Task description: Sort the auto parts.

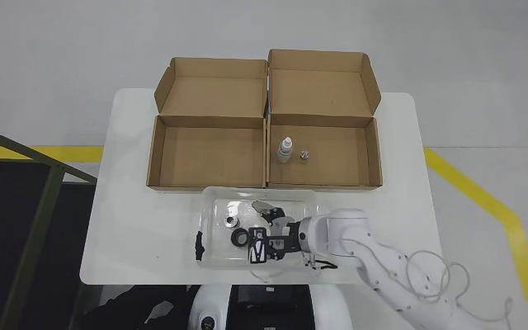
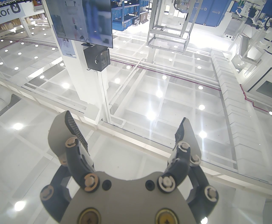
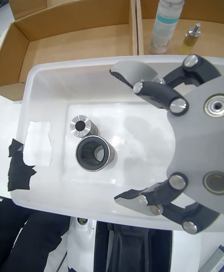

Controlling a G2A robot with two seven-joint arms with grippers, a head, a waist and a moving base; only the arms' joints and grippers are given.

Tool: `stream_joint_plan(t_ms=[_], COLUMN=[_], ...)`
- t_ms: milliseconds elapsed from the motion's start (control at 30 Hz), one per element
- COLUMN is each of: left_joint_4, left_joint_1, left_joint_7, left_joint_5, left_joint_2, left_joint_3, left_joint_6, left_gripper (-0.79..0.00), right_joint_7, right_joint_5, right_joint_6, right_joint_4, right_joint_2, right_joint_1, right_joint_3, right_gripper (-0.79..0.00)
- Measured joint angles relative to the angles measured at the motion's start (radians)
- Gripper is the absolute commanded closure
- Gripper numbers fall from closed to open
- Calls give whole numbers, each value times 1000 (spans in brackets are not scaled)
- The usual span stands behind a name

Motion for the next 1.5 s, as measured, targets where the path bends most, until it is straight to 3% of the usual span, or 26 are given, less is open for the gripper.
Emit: stream_joint_plan(t_ms=[267,567,1000,1167,1200,1400,1500], left_joint_4=[0,0,0,0,0,0,0], left_joint_1=[0,0,0,0,0,0,0], left_joint_7=[0,0,0,0,0,0,0], left_joint_5=[0,0,0,0,0,0,0], left_joint_2=[0,0,0,0,0,0,0], left_joint_3=[0,0,0,0,0,0,0], left_joint_6=[0,0,0,0,0,0,0], left_gripper=[-785,-785,-785,-785,-785,-785,-785], right_joint_7=[-7,-23,-43,-58,-59,-55,-56], right_joint_5=[5,21,53,80,83,92,100], right_joint_6=[9,4,-9,-3,-3,-2,-6], right_joint_4=[63,129,184,207,209,225,234], right_joint_2=[-22,-42,-69,-79,-81,-91,-93], right_joint_1=[45,79,107,123,127,139,141], right_joint_3=[-53,-93,-142,-146,-148,-158,-159], right_gripper=[-742,-628,-566,-471,-406,-351,-274])
